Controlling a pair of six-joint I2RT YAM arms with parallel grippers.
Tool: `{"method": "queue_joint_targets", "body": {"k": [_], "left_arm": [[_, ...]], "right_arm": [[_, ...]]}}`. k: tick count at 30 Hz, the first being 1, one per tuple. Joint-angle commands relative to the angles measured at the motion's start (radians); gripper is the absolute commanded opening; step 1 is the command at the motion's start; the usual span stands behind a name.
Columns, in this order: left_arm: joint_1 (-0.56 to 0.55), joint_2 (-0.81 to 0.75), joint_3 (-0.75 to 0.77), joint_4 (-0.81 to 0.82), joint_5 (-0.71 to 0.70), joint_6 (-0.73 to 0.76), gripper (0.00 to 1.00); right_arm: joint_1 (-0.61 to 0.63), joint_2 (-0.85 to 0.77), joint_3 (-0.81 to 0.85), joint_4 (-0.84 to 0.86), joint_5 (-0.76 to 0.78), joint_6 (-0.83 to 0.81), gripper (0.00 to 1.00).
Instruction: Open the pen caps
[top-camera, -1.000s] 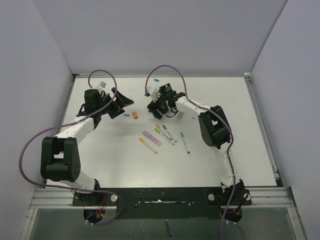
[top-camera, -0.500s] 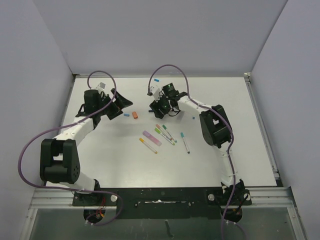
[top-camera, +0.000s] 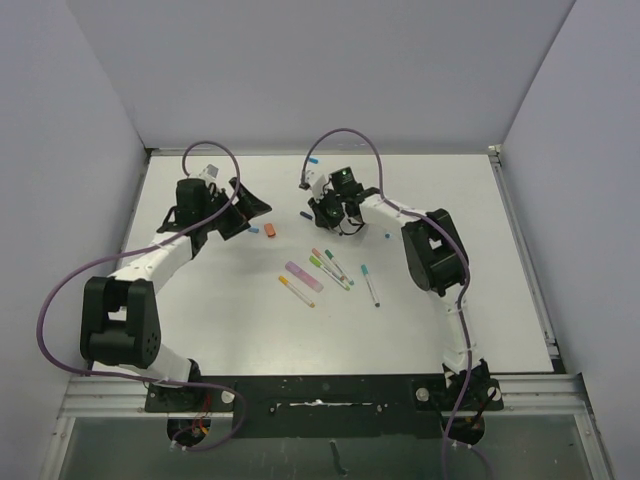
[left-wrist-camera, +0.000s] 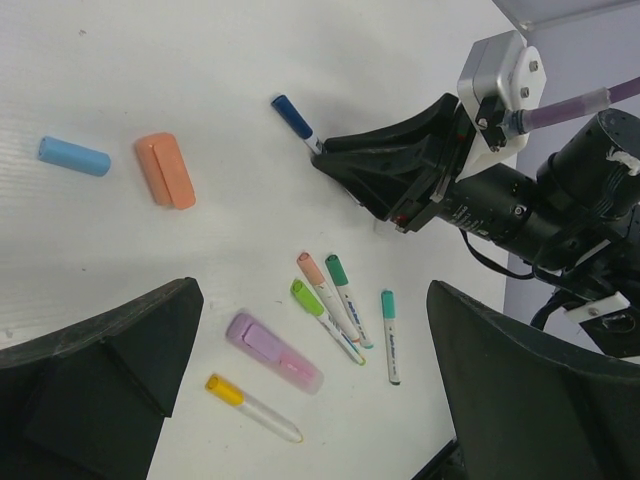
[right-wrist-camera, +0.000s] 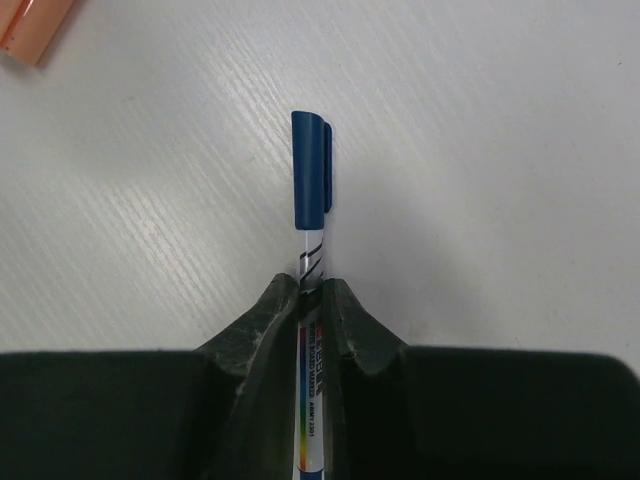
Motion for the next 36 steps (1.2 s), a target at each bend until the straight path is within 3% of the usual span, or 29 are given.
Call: {"method": "queue_joint_targets", "body": {"k": [1, 9, 21, 30, 36], "left_arm": [[-0.029, -0.022, 0.052, 0.009, -0.044, 0.007, 0.98], [-0.105, 0.01, 0.074, 0.005, -0.123, -0.032, 0.98], [-0.194, 0.118, 0.126, 0.077, -0.126, -0.09, 0.98], [-0.225, 0.154, 0.107, 0.163, -0.098, -0.138, 0.97], [-0.237, 0.169, 0.093, 0.21, -0.074, -0.157, 0.83]], "right_arm": [[0.006, -0.03, -0.072, -0.056, 0.001, 0.039, 0.0], [0.008, -0.249, -0.256, 0.162, -0.026, 0.183, 0.0], [0.069, -0.458, -0.435, 0.25, -0.021, 0.39, 0.0], [0.123, -0.501, -0.475, 0.321, -0.015, 0.423, 0.0], [0.134, -0.519, -0.487, 0.366, -0.015, 0.437, 0.0]]}}
